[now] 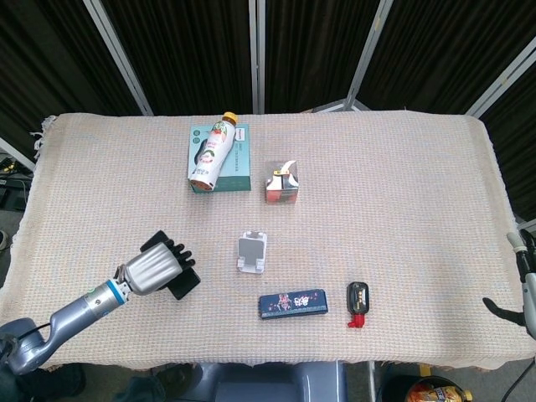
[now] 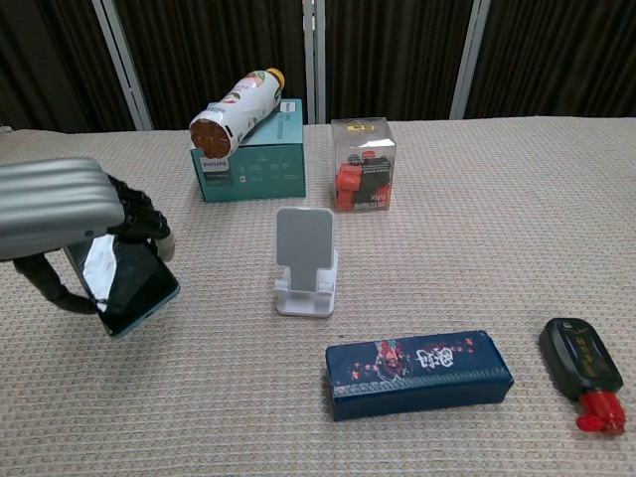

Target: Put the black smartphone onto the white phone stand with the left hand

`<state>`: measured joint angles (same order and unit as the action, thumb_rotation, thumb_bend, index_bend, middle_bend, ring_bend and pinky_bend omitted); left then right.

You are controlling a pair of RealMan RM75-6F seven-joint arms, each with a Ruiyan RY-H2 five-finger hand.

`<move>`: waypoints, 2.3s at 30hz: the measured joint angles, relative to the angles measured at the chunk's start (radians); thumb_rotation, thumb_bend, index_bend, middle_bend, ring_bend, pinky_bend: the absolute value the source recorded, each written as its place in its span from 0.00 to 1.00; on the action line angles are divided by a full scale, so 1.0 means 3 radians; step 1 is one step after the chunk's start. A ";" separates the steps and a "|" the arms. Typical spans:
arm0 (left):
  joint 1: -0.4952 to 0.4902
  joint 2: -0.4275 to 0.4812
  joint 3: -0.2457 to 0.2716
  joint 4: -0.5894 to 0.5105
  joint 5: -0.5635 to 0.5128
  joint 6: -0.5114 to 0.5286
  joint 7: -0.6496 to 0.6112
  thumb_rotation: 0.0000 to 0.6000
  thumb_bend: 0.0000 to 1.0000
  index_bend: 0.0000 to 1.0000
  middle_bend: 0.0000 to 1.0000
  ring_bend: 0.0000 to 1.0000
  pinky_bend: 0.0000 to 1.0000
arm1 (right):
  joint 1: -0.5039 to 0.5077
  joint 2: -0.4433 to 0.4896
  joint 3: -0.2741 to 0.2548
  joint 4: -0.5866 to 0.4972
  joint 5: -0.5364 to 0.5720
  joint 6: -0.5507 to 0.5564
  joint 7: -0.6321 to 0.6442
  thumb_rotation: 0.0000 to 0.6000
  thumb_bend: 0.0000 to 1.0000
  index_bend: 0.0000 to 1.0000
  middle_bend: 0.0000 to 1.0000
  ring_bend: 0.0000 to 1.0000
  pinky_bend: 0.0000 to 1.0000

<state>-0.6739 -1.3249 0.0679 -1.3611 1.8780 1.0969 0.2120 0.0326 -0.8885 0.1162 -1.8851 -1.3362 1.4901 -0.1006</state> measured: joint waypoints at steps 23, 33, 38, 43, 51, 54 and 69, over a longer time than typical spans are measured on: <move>-0.0865 -0.0416 -0.0410 0.0848 0.1207 0.0163 0.1754 1.00 0.00 0.56 0.48 0.54 0.43 | -0.0015 0.0050 -0.0002 0.0015 -0.0013 -0.0002 0.0111 1.00 0.00 0.00 0.00 0.00 0.00; -0.1077 -0.0694 -0.0345 0.1110 0.1212 0.0024 0.1769 1.00 0.00 0.53 0.46 0.51 0.41 | -0.0005 0.0045 0.0012 0.0035 0.0055 -0.0032 0.0106 1.00 0.00 0.00 0.00 0.00 0.00; -0.1177 -0.0786 -0.0290 0.1192 0.1223 -0.0029 0.1762 1.00 0.00 0.52 0.45 0.51 0.37 | -0.0014 0.0057 0.0023 0.0049 0.0089 -0.0029 0.0145 1.00 0.00 0.00 0.00 0.00 0.00; -0.1221 -0.0848 -0.0278 0.1220 0.1204 -0.0037 0.1804 1.00 0.00 0.50 0.43 0.49 0.37 | -0.0027 0.0077 0.0036 0.0056 0.0101 -0.0007 0.0187 1.00 0.00 0.00 0.00 0.00 0.00; -0.1248 -0.0963 -0.0288 0.1225 0.1115 -0.0175 0.2028 1.00 0.00 0.45 0.40 0.46 0.31 | -0.0041 0.0094 0.0037 0.0061 0.0102 -0.0002 0.0245 1.00 0.00 0.00 0.00 0.00 0.00; -0.1240 -0.0991 -0.0294 0.1210 0.1062 -0.0224 0.2124 1.00 0.00 0.44 0.39 0.46 0.31 | -0.0050 0.0107 0.0037 0.0070 0.0100 0.0001 0.0288 1.00 0.00 0.00 0.00 0.00 0.00; -0.1272 -0.1083 -0.0249 0.1117 0.0913 -0.0419 0.2360 1.00 0.00 0.43 0.35 0.42 0.28 | -0.0063 0.0141 0.0029 0.0077 0.0073 -0.0009 0.0365 1.00 0.00 0.00 0.00 0.00 0.00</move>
<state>-1.0557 -1.6498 -0.0068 -1.0260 2.1519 0.9712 0.9199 0.0139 -0.8462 0.1250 -1.8620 -1.3144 1.4874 0.0089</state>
